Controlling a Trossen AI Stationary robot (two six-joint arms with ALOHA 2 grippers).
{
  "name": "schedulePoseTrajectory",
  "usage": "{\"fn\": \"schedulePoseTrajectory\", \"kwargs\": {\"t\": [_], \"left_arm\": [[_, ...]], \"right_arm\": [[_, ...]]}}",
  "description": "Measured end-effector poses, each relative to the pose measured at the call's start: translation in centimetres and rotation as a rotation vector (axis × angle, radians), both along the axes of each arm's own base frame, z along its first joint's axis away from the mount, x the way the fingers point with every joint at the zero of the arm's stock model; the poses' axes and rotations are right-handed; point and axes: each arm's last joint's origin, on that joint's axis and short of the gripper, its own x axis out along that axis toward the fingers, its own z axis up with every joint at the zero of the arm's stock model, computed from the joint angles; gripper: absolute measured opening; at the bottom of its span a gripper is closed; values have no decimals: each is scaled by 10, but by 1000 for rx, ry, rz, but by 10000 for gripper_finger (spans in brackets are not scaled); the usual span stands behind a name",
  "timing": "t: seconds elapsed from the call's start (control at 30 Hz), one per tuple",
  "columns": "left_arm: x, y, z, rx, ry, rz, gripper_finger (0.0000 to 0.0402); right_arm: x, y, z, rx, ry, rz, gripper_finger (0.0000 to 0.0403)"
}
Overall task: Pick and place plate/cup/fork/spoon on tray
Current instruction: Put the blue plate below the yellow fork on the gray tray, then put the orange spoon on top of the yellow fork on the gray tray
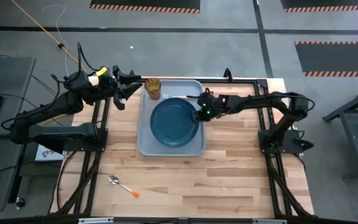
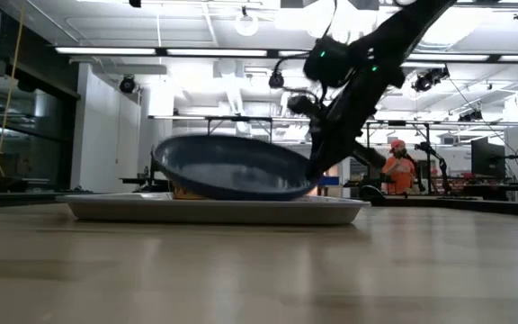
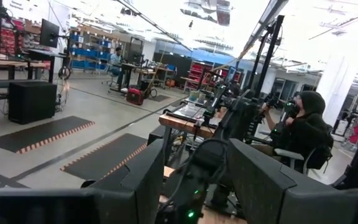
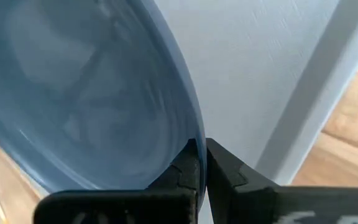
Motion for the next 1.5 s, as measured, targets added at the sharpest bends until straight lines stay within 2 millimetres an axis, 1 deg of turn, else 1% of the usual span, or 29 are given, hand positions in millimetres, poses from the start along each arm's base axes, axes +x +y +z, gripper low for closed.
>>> {"fn": "schedulePoseTrajectory", "kwargs": {"t": [0.1,0.23,0.43,0.73,0.9,1.2,1.37,1.5], "left_arm": [[0,0,0,0,0,0,167],[0,0,0,1,-2,0,167],[0,0,1,1,-7,7,167],[0,0,1,1,-7,10,168],[0,0,1,1,-7,9,168],[0,0,1,1,-7,9,168],[0,0,1,1,-7,9,168],[0,0,1,1,-7,8,168]], "right_arm": [[3,-7,-10,22,40,16,0],[4,-12,-15,46,41,26,0],[4,-14,-15,45,40,16,2],[3,-15,-16,43,48,-36,28],[4,-16,-15,31,34,-25,55],[3,-19,-15,40,24,-7,122],[-3,-26,-12,55,32,1,149],[-10,-32,-4,39,29,31,158]]}}
